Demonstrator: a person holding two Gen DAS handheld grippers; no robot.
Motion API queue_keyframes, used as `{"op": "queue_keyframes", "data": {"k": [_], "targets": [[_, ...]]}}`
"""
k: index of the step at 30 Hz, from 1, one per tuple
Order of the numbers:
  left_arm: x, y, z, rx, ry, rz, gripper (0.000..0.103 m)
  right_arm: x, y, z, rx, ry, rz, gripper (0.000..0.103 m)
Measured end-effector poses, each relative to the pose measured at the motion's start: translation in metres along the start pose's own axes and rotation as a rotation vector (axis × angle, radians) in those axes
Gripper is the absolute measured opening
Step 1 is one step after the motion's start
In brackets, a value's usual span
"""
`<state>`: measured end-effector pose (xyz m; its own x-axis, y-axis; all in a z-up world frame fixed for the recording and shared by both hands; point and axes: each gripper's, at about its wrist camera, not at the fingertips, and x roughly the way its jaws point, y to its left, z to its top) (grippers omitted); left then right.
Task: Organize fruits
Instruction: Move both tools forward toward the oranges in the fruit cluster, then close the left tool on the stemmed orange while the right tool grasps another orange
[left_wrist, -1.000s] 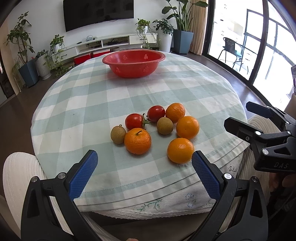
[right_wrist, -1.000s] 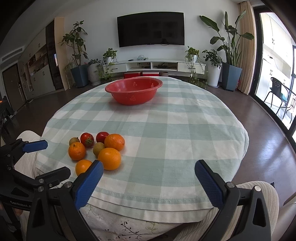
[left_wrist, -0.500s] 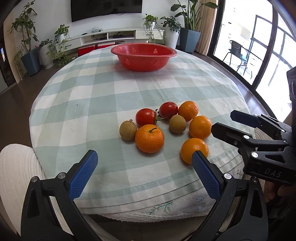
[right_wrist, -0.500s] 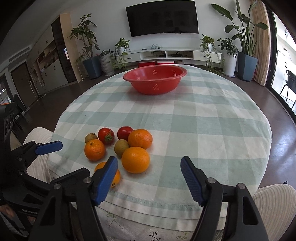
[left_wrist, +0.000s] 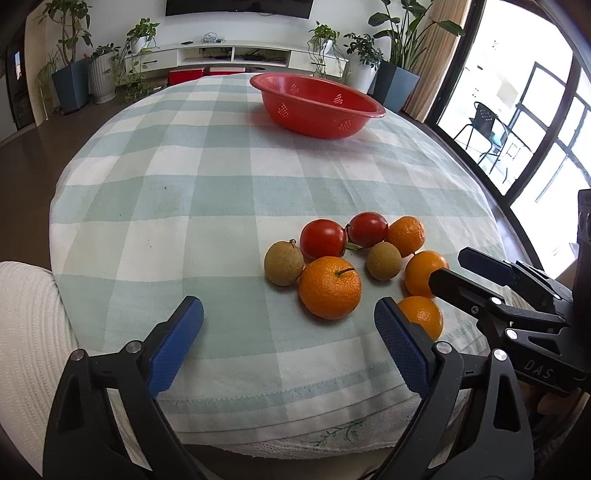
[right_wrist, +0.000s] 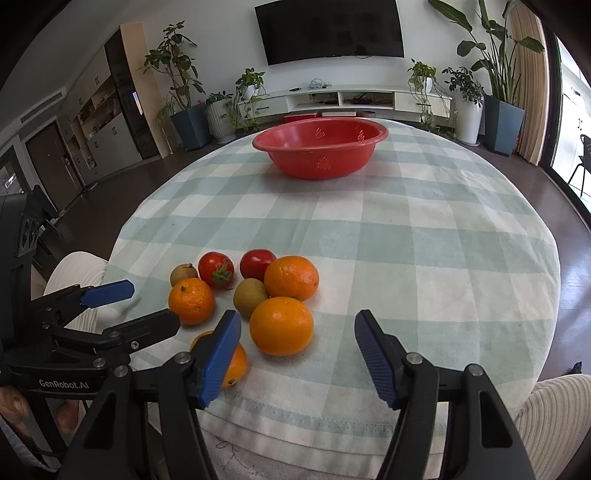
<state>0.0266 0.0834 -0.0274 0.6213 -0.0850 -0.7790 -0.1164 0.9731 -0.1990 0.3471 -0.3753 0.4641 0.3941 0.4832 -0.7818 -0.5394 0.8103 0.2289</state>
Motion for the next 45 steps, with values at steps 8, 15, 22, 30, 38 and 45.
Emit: {"op": "queue_keyframes", "data": {"k": [8,15,22,30,38,45], "targets": [[0.01,-0.001,0.003,0.009,0.017,-0.01,0.077,0.008,-0.002,0.0,0.004,0.017,0.008,0.063],[0.013,-0.004,0.006,0.016,0.02,-0.038,0.064,0.011,-0.002,0.0,0.0,0.025,0.013,0.061],[0.015,-0.01,0.007,0.03,0.027,-0.077,0.05,0.013,-0.003,-0.001,0.002,0.029,0.021,0.059],[0.018,-0.013,0.008,0.039,0.029,-0.08,0.049,0.016,-0.003,-0.001,0.004,0.035,0.026,0.059],[0.021,-0.017,0.01,0.047,0.032,-0.078,0.049,0.018,-0.003,-0.001,0.005,0.038,0.03,0.057],[0.025,-0.019,0.013,0.055,0.033,-0.069,0.049,0.024,-0.004,-0.003,0.012,0.059,0.028,0.047]]}}
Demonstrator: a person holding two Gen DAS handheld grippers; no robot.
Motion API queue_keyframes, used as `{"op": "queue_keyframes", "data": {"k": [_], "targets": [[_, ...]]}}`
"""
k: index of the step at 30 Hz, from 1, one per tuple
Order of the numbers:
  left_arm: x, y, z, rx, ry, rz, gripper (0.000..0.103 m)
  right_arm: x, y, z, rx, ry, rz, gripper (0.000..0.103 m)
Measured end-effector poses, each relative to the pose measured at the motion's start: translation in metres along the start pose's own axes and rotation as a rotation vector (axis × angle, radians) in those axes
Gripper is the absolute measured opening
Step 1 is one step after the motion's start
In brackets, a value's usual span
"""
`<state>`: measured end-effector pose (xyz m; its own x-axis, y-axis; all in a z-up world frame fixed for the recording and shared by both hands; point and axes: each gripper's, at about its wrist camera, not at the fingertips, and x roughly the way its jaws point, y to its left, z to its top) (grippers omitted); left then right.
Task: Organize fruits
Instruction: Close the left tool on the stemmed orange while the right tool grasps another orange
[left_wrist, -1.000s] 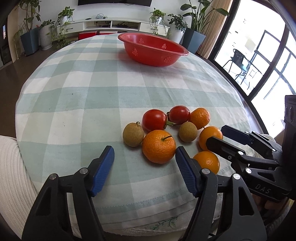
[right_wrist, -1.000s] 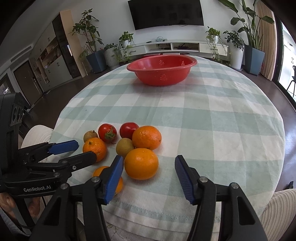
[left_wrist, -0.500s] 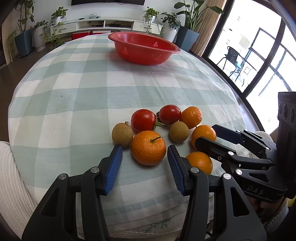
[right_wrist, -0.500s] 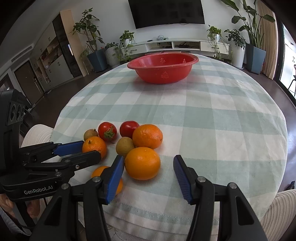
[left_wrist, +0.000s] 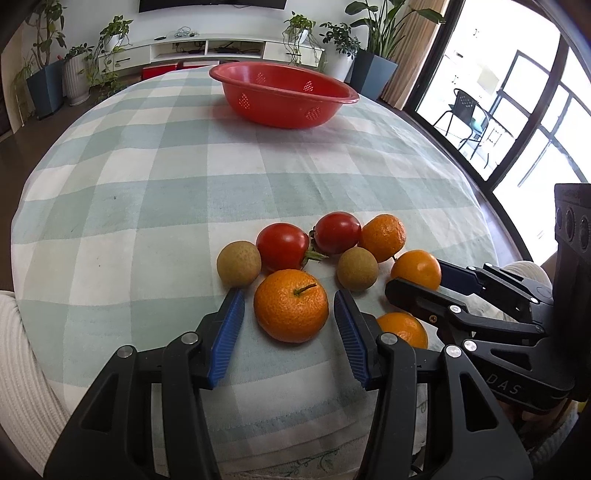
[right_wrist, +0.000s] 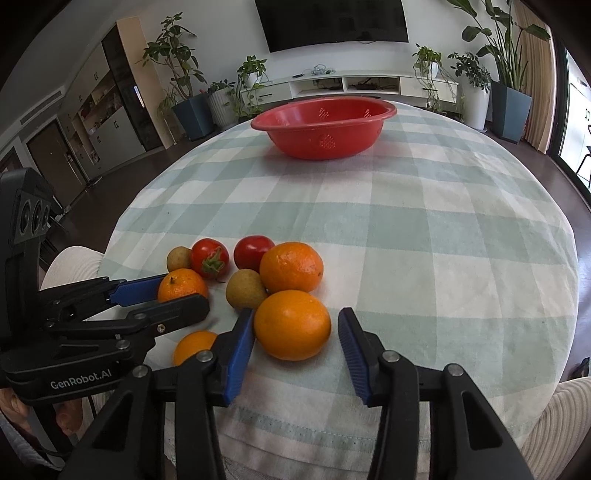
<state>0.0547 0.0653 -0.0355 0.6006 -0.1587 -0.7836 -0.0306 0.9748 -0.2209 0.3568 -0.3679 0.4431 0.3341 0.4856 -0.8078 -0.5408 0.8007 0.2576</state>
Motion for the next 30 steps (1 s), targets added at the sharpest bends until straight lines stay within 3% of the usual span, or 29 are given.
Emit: {"op": "queue_keyframes", "data": {"k": [6,15,30], "targets": [[0.001,0.0,0.001,0.004,-0.002,0.003,0.048,0.0,-0.005,0.0,0.018,0.004,0.007,0.045],[0.003,0.001,0.001,0.009,-0.008,-0.013,0.038,-0.003,-0.008,0.002,0.027,-0.005,0.004,0.045],[0.001,0.008,0.001,-0.031,-0.006,-0.073,0.037,-0.005,-0.019,0.002,0.092,-0.007,0.063,0.042]]}}
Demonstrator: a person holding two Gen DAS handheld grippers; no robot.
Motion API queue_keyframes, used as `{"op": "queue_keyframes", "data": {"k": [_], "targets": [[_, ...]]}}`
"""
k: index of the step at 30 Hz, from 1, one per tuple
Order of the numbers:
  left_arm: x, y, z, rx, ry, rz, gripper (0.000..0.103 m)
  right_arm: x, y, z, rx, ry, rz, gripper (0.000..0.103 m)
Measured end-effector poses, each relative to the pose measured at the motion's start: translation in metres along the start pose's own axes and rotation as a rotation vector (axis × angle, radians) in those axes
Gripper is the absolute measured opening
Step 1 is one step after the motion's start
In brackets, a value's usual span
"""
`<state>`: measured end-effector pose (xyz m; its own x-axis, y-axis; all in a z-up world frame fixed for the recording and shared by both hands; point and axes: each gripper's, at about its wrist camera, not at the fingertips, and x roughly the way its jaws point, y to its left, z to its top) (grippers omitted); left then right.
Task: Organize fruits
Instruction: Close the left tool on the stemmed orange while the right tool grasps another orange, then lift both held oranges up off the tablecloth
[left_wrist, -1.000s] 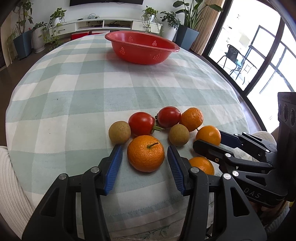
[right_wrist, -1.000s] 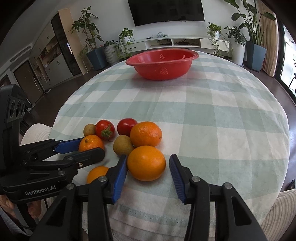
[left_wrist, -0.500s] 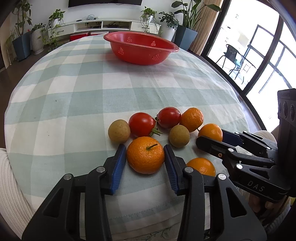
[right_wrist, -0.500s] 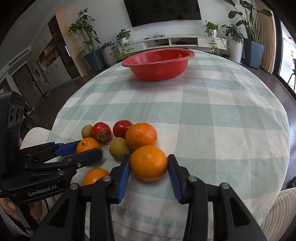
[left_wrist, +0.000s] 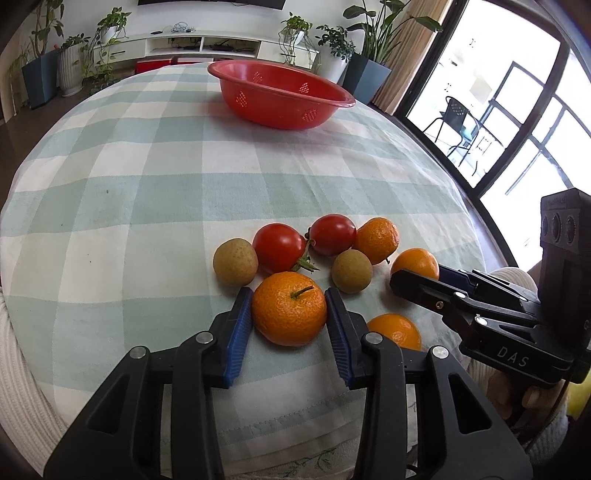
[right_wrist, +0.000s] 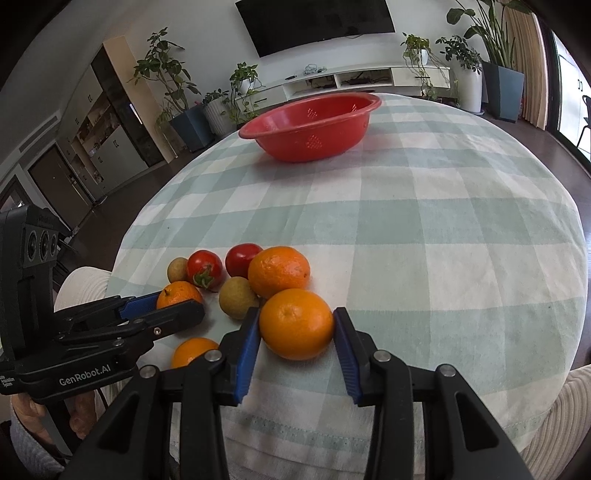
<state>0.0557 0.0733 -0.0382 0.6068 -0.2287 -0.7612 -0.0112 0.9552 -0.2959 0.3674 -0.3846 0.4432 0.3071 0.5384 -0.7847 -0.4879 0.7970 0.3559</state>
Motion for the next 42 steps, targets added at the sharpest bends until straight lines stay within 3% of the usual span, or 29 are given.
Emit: {"op": "queue_keyframes", "data": {"k": [26,42], "targets": [[-0.023,-0.001,0.007,-0.012,-0.037,-0.06,0.036,-0.014,-0.015,0.01,0.118,-0.014,0.118,0.042],[-0.031,0.002,0.044,-0.017,-0.07,-0.091,0.036,-0.027,-0.039,0.044,0.215,-0.057,0.206,0.042]]}}
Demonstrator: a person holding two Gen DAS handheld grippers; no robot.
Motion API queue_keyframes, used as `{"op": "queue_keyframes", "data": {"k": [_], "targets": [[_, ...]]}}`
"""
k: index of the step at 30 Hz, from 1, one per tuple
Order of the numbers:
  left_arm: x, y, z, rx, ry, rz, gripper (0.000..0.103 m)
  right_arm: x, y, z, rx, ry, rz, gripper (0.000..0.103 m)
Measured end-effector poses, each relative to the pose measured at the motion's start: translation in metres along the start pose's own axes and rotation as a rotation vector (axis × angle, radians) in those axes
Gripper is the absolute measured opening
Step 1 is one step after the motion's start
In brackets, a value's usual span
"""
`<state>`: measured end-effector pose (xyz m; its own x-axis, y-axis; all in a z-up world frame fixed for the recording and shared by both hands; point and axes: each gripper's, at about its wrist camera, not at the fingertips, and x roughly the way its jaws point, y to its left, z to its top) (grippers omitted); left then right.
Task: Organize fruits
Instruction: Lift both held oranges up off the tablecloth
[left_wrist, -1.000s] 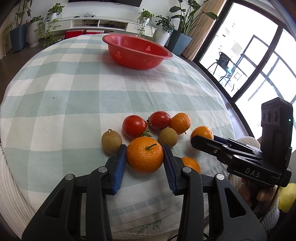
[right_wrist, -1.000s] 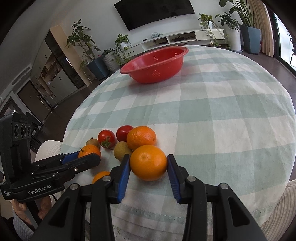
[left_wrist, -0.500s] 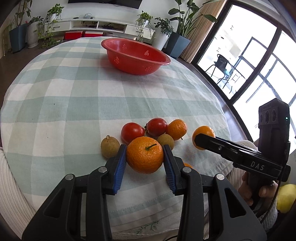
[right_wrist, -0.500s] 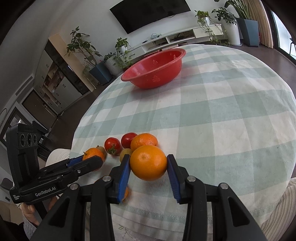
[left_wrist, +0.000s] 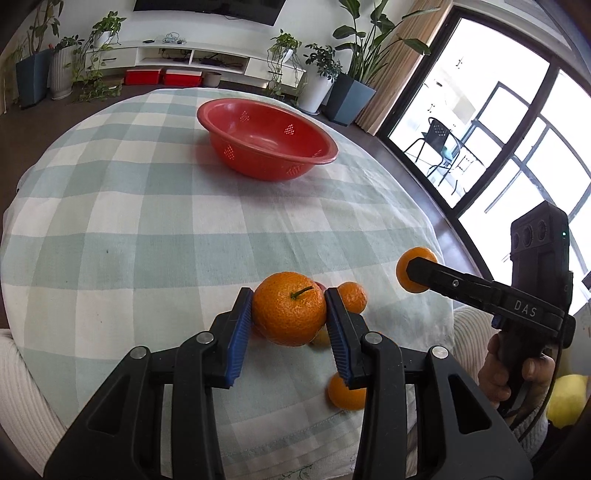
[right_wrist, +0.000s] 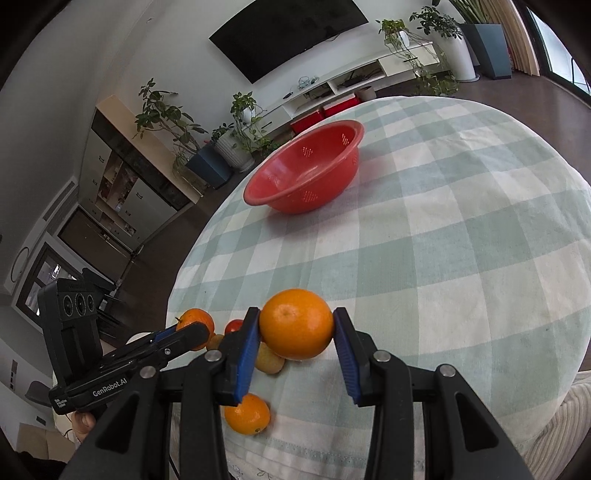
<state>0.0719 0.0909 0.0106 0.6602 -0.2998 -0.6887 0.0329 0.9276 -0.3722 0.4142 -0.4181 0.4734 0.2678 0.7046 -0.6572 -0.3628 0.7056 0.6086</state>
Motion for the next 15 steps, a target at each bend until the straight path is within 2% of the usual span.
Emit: {"op": "queue_keyframes", "data": {"k": [15], "targets": [[0.004,0.006,0.05,0.001,-0.035,-0.01,0.036,0.006,0.007,0.056,-0.022,-0.037,0.027,0.042]]}}
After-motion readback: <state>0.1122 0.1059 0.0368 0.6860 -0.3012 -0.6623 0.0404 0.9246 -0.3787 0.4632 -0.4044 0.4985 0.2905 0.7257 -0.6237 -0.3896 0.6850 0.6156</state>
